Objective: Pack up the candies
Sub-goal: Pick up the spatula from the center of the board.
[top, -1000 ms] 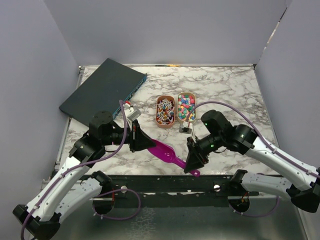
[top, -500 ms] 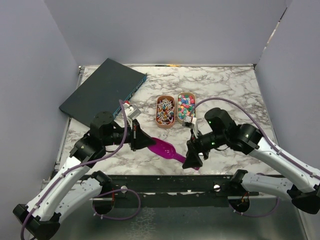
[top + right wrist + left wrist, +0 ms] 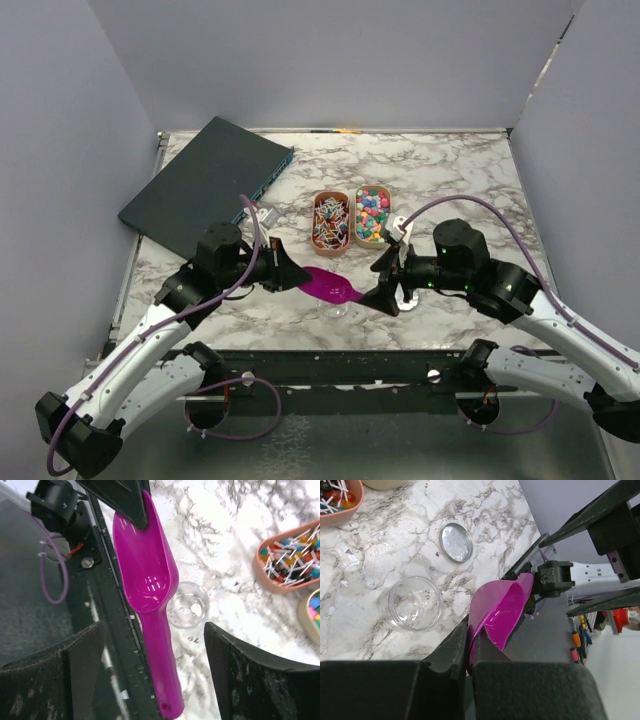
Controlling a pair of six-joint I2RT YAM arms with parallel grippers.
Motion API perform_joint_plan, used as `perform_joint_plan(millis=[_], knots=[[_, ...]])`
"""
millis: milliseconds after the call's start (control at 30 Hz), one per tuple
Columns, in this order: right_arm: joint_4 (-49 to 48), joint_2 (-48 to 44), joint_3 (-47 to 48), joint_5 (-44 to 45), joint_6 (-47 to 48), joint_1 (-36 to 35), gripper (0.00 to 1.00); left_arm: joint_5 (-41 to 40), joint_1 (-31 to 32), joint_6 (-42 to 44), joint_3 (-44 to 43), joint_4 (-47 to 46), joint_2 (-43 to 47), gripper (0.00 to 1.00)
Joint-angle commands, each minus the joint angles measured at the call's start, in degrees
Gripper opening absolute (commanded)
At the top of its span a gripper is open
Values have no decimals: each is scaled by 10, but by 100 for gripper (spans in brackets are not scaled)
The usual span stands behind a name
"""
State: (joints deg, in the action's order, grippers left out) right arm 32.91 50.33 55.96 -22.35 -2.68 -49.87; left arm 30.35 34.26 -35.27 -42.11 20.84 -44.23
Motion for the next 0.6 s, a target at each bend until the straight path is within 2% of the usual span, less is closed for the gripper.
perform_joint_plan(millis=[0, 67, 200, 400, 567], knots=[[-144, -34, -74, 6, 104, -2, 83, -20, 2, -74, 15, -36, 2, 0], [-166, -47, -95, -20, 145, -2, 83, -21, 2, -87, 18, -36, 4, 0], [-173, -55, -111, -17, 194, -3, 81, -23, 2, -108, 22, -37, 14, 0], [-223, -59, -153, -21, 197, -9, 76, -17, 2, -125, 26, -49, 14, 0], [-227, -61, -163, 19, 213, -36, 73, -5, 2, -146, 29, -61, 11, 0]])
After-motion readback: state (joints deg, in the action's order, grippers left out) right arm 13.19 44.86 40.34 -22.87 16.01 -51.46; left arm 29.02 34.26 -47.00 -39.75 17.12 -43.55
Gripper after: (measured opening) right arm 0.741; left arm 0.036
